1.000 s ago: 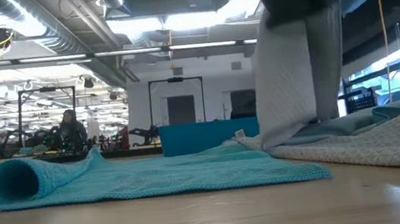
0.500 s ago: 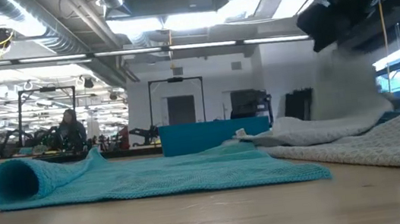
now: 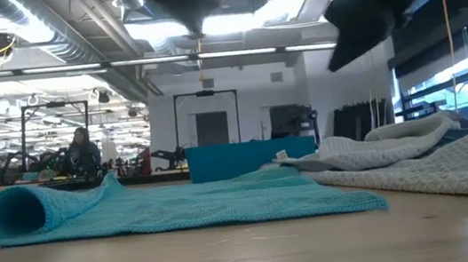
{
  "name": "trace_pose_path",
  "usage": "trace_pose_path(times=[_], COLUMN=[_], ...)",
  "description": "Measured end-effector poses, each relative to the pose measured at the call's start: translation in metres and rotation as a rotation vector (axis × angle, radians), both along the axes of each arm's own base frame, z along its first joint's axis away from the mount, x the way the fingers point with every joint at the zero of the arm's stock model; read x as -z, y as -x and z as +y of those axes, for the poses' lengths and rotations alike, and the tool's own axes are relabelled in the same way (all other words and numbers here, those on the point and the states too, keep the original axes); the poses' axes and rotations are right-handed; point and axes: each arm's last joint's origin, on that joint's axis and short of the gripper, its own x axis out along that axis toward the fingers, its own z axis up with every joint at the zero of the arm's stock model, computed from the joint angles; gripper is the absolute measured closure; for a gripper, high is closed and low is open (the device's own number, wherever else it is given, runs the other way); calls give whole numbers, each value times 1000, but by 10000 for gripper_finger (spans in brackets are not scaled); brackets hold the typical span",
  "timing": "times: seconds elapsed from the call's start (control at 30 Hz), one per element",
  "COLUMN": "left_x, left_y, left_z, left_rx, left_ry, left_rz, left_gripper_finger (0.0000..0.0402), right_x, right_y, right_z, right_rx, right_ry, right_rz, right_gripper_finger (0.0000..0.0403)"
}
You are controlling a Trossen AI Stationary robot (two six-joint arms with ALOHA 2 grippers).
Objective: Fold microfiber towels
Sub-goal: Fold the blue towel
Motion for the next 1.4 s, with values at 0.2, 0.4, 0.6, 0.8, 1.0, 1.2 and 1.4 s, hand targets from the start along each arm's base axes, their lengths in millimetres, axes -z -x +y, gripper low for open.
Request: trace_pose_path(times=[0.2,0.4,0.6,0.8,1.0,1.2,1.4], left_x=[41,57,70,112,147,168,174], left_y=[16,45,79,97,88,92,100], left_z=[-21,-23,-19,-23,-32,-38,-48], left_rx=[52,-93,-298,-286,-217,-213,-252], left_ry=[0,-21,58,178,186,186,126], left_rz=[129,-63,-431,-359,-213,-62,25], left_gripper_finger=[280,280,280,280,280,280,280], right_x=[-6,-1,25,51,54,53,53], right_y=[-26,-26,-38,-53,-59,-59,-62], right_z=[17,20,29,35,35,34,27], right_rx=[-387,-468,-513,-534,-527,-526,-467], right_ry=[-228,-312,-379,-369,-317,-313,-229], right_rz=[28,93,146,142,99,95,81], right_gripper_finger=[202,215,229,247,255,255,255])
